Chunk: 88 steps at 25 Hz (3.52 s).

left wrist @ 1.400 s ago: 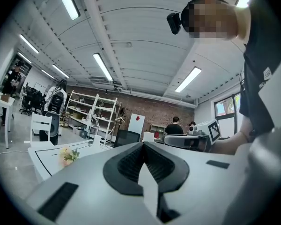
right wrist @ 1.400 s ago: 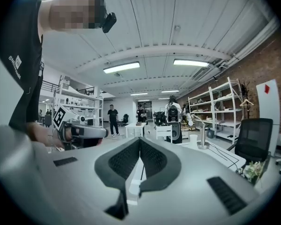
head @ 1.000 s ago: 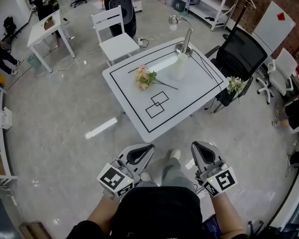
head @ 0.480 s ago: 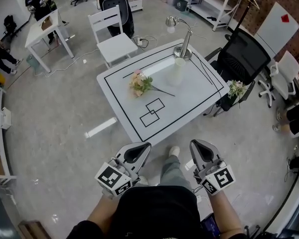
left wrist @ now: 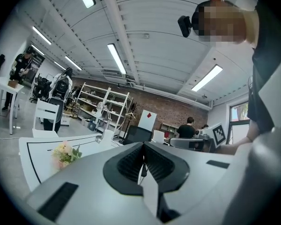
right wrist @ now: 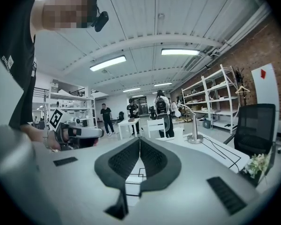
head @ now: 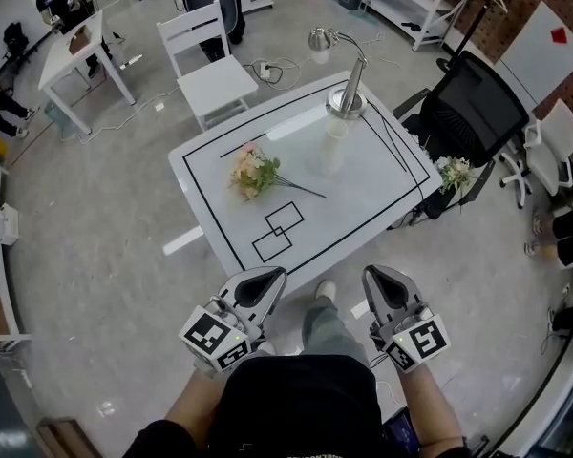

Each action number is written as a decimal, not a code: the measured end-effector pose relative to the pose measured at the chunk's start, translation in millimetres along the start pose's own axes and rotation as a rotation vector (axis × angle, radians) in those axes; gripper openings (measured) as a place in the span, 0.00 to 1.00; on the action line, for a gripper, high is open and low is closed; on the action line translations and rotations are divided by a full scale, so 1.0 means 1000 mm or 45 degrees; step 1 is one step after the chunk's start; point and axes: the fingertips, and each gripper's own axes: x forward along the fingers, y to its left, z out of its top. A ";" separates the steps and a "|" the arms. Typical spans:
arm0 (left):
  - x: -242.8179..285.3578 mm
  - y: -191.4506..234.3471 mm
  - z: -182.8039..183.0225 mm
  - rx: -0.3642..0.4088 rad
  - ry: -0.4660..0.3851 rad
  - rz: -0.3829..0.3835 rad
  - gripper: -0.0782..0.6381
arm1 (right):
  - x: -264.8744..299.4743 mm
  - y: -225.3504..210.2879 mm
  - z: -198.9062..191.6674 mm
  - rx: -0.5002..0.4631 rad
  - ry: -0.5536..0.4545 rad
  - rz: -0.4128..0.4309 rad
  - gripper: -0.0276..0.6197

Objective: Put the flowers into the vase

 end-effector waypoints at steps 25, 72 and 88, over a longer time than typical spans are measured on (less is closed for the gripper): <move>0.147 0.059 0.023 0.020 0.033 0.347 0.12 | 0.083 -0.170 0.029 0.067 0.035 0.352 0.06; 0.084 0.350 -0.063 -0.360 0.150 0.861 0.48 | 0.197 -0.129 0.002 -0.143 0.329 0.455 0.06; 0.106 0.384 -0.108 -0.464 0.225 0.831 0.47 | 0.205 -0.145 -0.008 -0.105 0.386 0.335 0.06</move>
